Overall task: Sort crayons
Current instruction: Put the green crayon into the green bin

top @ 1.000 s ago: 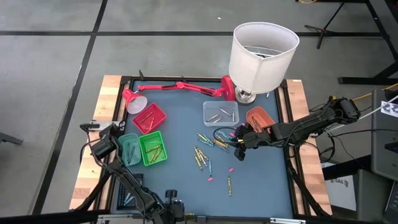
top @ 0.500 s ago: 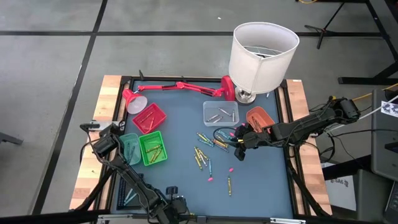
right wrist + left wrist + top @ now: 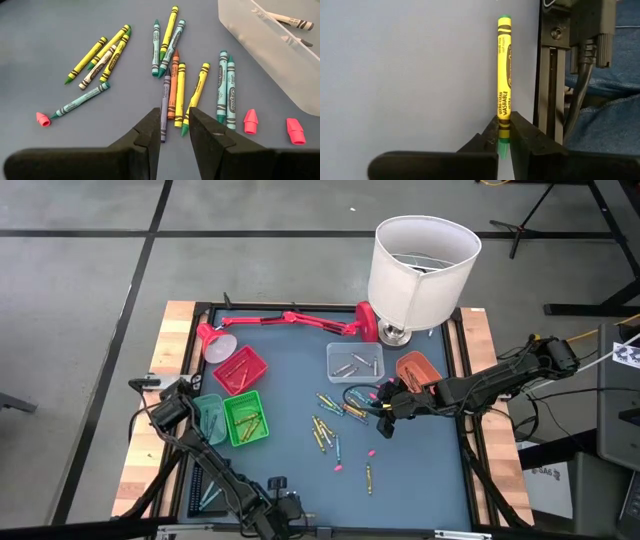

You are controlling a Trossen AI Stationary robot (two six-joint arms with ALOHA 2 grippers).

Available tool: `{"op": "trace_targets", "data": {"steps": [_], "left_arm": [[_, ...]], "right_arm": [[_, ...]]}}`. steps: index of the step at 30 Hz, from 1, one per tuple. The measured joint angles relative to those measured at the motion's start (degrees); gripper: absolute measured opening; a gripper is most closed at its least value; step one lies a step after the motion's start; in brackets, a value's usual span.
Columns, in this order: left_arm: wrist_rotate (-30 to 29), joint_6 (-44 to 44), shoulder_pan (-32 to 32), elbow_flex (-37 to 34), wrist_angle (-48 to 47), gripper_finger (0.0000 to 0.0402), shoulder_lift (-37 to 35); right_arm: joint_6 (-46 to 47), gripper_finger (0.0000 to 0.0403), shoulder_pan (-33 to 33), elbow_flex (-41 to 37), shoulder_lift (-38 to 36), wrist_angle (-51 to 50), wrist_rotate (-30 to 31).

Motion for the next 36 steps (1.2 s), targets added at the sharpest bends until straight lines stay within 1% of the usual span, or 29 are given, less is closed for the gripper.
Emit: {"op": "trace_targets", "data": {"steps": [4, 7, 13, 22, 30, 34, 36], "left_arm": [[-0.09, 0.0, 0.66, -0.06, -0.14, 0.0005, -0.3], [-1.9, 0.14, 1.33, -0.22, -2.13, 0.0003, -1.16], [-7.41, 0.21, 2.54, -0.37, -11.11, 0.0003, -4.98], [-11.81, 0.22, 5.56, -0.22, -29.7, 0.0003, -14.82], [-11.97, -1.59, 8.08, -0.15, -50.36, 0.0002, -23.37], [-11.58, -4.79, 8.79, -0.15, -59.85, 0.0002, -25.24], [-11.55, -6.33, 8.86, -0.17, -62.47, 0.0002, -25.57]], "right_arm": [[0.02, 0.0099, 0.0, 0.0, 0.0, 0.0, 0.0], [0.02, 0.0099, 0.0, 0.0, 0.0, 0.0, 0.0], [0.02, 0.0099, -0.02, 0.0, 0.0, 0.02, -0.02], [0.02, 0.0099, -0.01, 0.0, 0.0, 0.05, -0.02], [0.04, 0.0099, -0.01, 0.0, 0.0, 0.06, 0.0], [0.07, 0.0099, -0.02, 0.0, 0.0, 0.07, 0.0], [0.07, 0.0099, -0.02, 0.0, 0.0, 0.07, 0.0]]}}
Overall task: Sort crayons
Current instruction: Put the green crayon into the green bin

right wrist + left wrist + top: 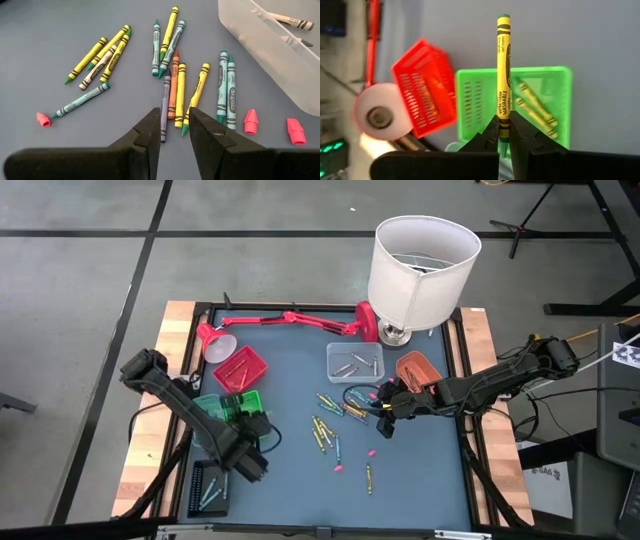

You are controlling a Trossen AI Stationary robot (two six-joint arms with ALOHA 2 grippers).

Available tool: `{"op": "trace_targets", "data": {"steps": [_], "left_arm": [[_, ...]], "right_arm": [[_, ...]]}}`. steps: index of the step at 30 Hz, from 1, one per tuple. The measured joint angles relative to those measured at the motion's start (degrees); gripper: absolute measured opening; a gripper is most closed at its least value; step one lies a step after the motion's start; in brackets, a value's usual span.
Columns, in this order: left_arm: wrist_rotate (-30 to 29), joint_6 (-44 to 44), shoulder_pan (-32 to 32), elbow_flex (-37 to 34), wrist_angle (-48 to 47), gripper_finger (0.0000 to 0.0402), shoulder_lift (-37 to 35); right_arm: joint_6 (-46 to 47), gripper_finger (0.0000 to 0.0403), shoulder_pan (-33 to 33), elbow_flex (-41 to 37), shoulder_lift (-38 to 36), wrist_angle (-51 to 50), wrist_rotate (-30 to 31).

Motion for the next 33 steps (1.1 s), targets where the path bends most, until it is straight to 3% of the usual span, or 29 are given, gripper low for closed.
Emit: {"op": "trace_targets", "data": {"steps": [18, 33], "left_arm": [[1.01, -2.93, -0.55, -15.92, 3.72, 0.0004, -0.24], [1.03, -4.36, -0.55, -18.58, 6.06, 0.0075, -0.22]], "right_arm": [[-0.02, 0.0099, 0.01, 0.0, 0.0, -0.02, 0.04], [-0.01, 0.0099, 0.01, 0.0, 0.0, -0.02, 0.02]]}}
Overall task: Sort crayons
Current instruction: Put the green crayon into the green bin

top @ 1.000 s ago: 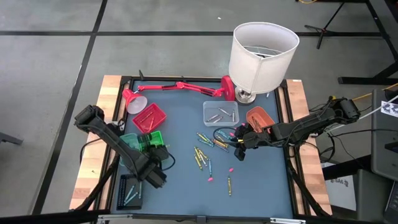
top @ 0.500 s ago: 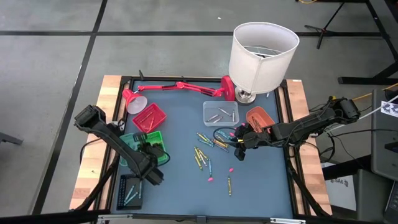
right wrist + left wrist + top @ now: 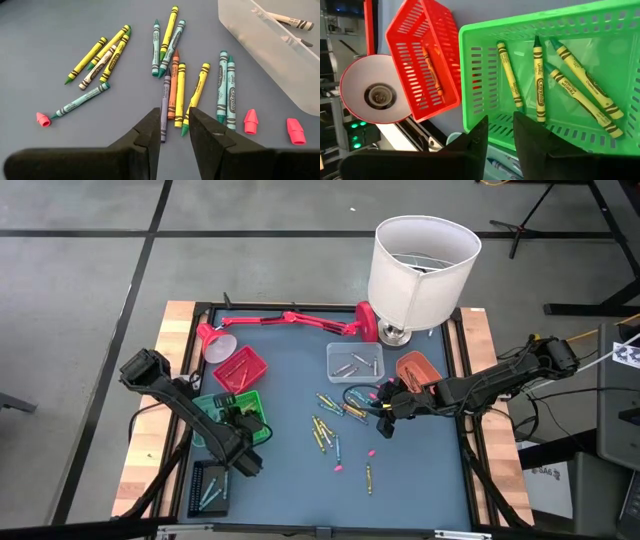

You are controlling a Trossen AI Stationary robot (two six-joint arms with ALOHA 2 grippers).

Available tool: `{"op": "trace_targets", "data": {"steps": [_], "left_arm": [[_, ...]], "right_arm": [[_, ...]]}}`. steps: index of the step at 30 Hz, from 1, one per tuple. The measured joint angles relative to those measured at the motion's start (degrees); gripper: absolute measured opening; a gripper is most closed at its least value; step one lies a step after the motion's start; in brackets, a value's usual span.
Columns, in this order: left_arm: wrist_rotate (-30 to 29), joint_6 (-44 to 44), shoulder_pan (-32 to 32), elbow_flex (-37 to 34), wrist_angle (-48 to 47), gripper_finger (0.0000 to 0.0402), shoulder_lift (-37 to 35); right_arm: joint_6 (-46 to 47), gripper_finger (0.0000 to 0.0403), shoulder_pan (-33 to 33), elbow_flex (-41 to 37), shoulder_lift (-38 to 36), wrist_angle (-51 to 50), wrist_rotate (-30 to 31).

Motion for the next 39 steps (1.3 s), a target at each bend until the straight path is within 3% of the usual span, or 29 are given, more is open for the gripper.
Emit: {"op": "trace_targets", "data": {"steps": [8, 17, 26, 32, 39], "left_arm": [[-1.72, 1.06, -0.24, 0.0, -0.2, 0.0101, -0.02], [-7.74, 1.89, -1.24, 0.0, 0.72, 0.0089, -4.6], [-22.81, 2.01, -3.58, -1.17, 6.92, 0.0071, -18.5], [-31.01, 3.31, -4.18, -8.72, 16.21, 0.007, -27.9], [-28.92, 19.95, -1.29, -21.38, 43.18, 0.007, -33.58]], "right_arm": [[0.01, 0.0099, -0.01, 0.0, 0.0, 0.0, -0.02], [0.01, 0.0099, -0.01, 0.0, 0.0, 0.01, -0.04], [1.28, 0.0099, -0.01, 0.27, 0.0, 0.24, -1.93], [1.59, 0.0099, -0.01, 3.2, 0.0, -0.01, -3.56], [1.91, 0.0099, 0.01, 8.67, 0.0, -0.07, -3.57]]}}
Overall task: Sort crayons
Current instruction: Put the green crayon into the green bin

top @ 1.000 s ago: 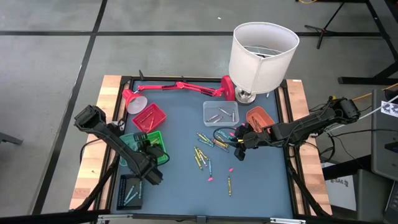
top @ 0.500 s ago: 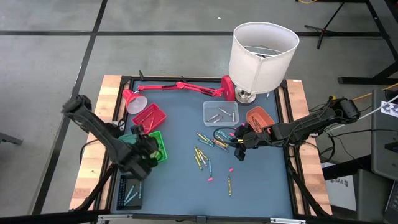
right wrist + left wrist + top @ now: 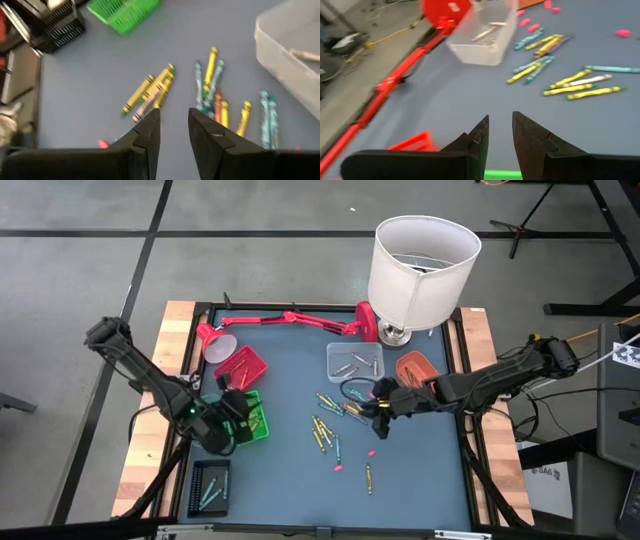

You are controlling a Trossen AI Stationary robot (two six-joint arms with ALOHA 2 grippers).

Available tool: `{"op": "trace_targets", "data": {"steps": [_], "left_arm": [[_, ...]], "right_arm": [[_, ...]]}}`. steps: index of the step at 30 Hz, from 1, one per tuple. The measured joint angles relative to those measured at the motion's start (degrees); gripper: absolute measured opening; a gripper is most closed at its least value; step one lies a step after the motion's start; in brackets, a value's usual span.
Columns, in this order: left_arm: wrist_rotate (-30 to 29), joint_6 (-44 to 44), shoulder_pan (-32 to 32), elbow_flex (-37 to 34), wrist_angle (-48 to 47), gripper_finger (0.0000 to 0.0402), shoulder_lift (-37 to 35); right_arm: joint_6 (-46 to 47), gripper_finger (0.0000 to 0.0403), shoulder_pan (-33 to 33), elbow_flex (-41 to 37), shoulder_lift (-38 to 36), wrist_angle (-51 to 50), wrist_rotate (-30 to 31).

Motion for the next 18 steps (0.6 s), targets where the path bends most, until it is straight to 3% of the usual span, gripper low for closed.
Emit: {"op": "trace_targets", "data": {"steps": [4, 11, 14, 18], "left_arm": [[5.75, 11.95, 2.87, -5.83, 17.98, 0.007, -0.17], [23.78, 34.11, 10.55, -14.36, 49.71, 0.0069, -0.12], [30.16, 39.6, 14.61, -16.64, 57.69, 0.0069, -0.12], [35.38, 41.97, 19.4, -17.62, 61.41, 0.0069, -0.12]], "right_arm": [[3.37, 0.0099, 0.0, 2.76, 0.0, -0.12, -0.39], [8.8, 0.0099, 2.88, 5.45, 0.0, -0.13, -0.55], [12.33, 0.0099, 5.64, 5.58, 0.0, -0.2, 1.57], [18.63, 0.0099, 9.75, 5.58, 0.0, -0.34, 6.05]]}}
